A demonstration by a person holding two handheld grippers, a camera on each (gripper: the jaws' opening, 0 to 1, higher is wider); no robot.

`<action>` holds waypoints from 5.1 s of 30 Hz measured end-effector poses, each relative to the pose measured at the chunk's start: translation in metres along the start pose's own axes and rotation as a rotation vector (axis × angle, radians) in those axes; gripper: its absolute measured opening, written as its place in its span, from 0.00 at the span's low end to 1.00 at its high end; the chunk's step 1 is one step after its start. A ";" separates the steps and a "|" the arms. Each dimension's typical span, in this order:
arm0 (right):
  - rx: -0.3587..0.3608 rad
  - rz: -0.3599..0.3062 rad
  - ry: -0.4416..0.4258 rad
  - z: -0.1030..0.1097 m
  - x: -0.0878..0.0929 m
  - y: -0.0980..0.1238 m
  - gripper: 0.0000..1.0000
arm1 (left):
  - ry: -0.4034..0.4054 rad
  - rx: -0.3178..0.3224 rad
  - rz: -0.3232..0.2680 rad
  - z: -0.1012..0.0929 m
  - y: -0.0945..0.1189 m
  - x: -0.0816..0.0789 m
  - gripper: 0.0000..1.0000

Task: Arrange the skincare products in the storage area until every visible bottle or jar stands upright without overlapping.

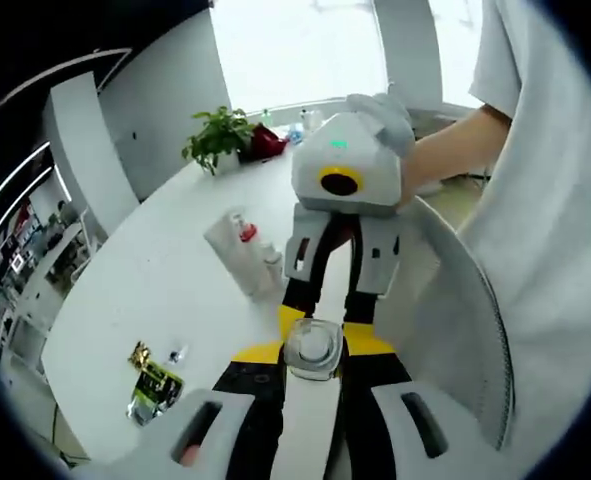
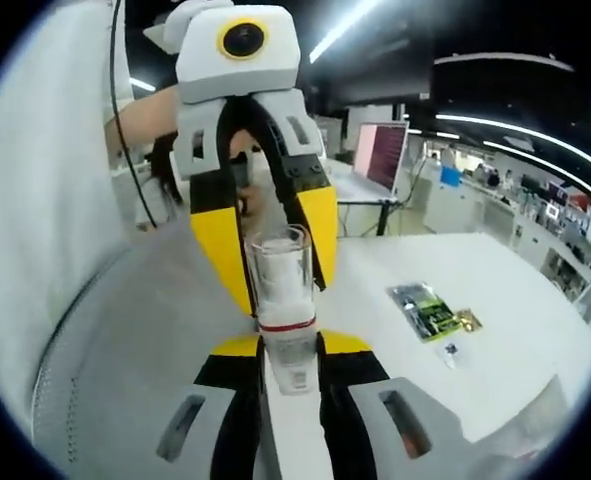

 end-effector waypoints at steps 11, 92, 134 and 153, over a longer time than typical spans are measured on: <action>0.047 0.033 -0.055 -0.001 0.014 0.014 0.32 | -0.004 0.022 -0.009 -0.004 -0.016 -0.008 0.25; 0.591 0.216 -0.444 -0.039 0.093 0.104 0.99 | -0.004 0.132 0.099 0.057 -0.205 -0.026 0.25; 0.585 0.229 -0.463 -0.038 0.096 0.103 0.99 | 0.000 0.178 0.035 0.053 -0.225 -0.049 0.31; 0.578 0.234 -0.464 -0.037 0.097 0.102 0.99 | -0.012 0.159 0.048 0.056 -0.216 -0.046 0.34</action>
Point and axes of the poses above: the point that each gripper's makers call its tool centre point, and the gripper's own axes: y roughly backward along the fingers, z roughly to its left, x roughly out of its underside, the point moved 2 cm from there along y, roughly backward along the fingers, and after that the axes turned 15 degrees about y, right-handed, at the moved point
